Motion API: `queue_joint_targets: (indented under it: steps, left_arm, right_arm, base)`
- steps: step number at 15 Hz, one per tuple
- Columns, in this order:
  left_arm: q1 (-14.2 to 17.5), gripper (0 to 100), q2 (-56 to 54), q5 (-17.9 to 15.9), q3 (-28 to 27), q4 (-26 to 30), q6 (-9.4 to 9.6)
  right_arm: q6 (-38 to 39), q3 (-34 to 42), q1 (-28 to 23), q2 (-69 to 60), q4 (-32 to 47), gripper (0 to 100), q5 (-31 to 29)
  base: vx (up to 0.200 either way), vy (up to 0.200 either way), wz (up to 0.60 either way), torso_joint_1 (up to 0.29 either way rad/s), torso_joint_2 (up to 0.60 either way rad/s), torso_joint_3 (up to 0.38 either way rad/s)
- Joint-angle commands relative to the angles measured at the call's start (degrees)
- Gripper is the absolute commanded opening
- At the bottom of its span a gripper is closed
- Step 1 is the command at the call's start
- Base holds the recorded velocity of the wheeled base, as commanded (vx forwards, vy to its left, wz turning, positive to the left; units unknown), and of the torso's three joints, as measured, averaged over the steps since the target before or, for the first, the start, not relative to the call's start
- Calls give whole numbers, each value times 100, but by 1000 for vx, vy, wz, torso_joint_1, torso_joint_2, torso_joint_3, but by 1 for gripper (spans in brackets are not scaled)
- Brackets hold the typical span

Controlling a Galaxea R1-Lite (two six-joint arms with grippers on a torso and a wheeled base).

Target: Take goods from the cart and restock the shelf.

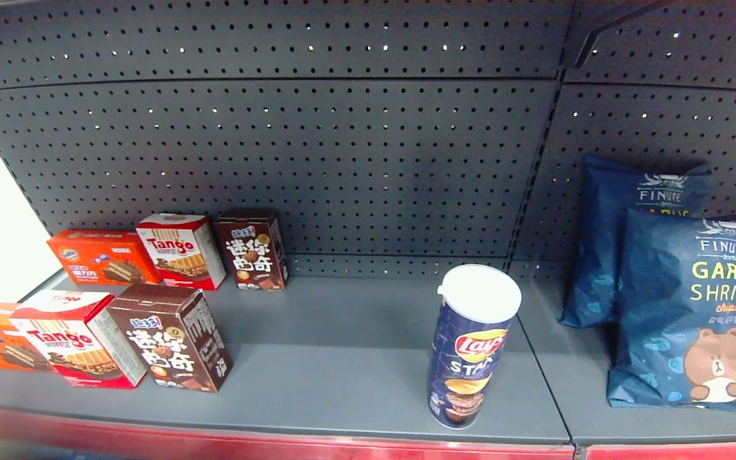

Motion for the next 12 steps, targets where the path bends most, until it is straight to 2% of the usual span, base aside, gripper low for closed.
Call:
queue_joint_targets:
  steps: [1, 4, 6, 7, 9, 12]
  left_arm:
    - [-6, 0, 935, -183, -278, -276, 21]
    - [-270, 0, 1638, -183, -278, -1075, 21]
    - [-824, 0, 2333, -130, -296, -1735, 30]
    - [-938, 0, 2570, -130, -331, -1884, 100]
    - [-1026, 0, 3071, 160, -454, -2069, 496]
    - [-1175, 0, 3554, 213, -753, -2077, 504]
  right_arm:
    - [5, 75, -402, -738, 307, 100, 30]
    - [14, 119, -420, -957, 544, 100, 30]
    - [14, 207, -438, -1142, 553, 100, 13]
    - [5, 321, -464, -1256, 483, 100, 13]
    - [5, 426, -420, -1590, 492, 100, -66]
    - [-12, 549, -402, -1678, 465, 100, -137]
  base:
    - [0, 0, 0, 0, 0, 0]
    - [0, 0, 0, 0, 0, 0]
    - [0, 0, 0, 0, 0, 0]
    - [0, 0, 0, 0, 0, 0]
    - [0, 0, 0, 0, 0, 0]
    - [0, 0, 0, 0, 0, 0]
